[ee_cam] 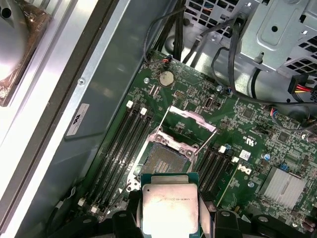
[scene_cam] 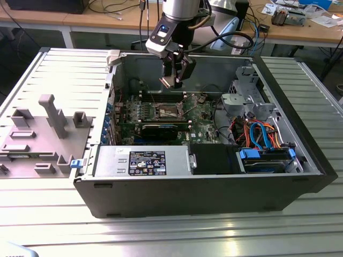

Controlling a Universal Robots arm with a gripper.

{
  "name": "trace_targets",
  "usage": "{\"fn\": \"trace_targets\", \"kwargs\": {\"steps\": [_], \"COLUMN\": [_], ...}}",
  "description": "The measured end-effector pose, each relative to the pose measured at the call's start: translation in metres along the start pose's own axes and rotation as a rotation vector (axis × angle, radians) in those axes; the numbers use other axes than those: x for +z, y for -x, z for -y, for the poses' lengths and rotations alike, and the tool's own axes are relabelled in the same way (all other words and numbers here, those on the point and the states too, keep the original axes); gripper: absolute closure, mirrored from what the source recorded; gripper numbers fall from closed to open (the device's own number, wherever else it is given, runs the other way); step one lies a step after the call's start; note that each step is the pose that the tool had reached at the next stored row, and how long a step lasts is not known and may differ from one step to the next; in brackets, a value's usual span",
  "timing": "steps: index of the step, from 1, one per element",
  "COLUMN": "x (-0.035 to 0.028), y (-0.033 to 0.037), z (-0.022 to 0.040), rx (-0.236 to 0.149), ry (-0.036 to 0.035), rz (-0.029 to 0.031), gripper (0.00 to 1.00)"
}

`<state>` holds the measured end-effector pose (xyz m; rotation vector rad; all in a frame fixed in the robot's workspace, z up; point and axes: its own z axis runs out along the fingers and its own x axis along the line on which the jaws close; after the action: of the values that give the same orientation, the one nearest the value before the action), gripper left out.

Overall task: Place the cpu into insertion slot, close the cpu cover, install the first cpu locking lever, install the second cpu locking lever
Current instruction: 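Place the cpu into insertion slot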

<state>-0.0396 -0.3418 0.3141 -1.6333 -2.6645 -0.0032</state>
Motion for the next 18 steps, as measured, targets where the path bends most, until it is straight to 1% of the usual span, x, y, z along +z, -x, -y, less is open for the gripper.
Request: {"fn": "trace_targets", "kwargs": {"steps": [18], "x": [0.0004], "y": [0.0000], "z": [0.0000], "rx": [0.019], "ry": [0.0003], "rz": [-0.0002], "gripper": [0.45]}}
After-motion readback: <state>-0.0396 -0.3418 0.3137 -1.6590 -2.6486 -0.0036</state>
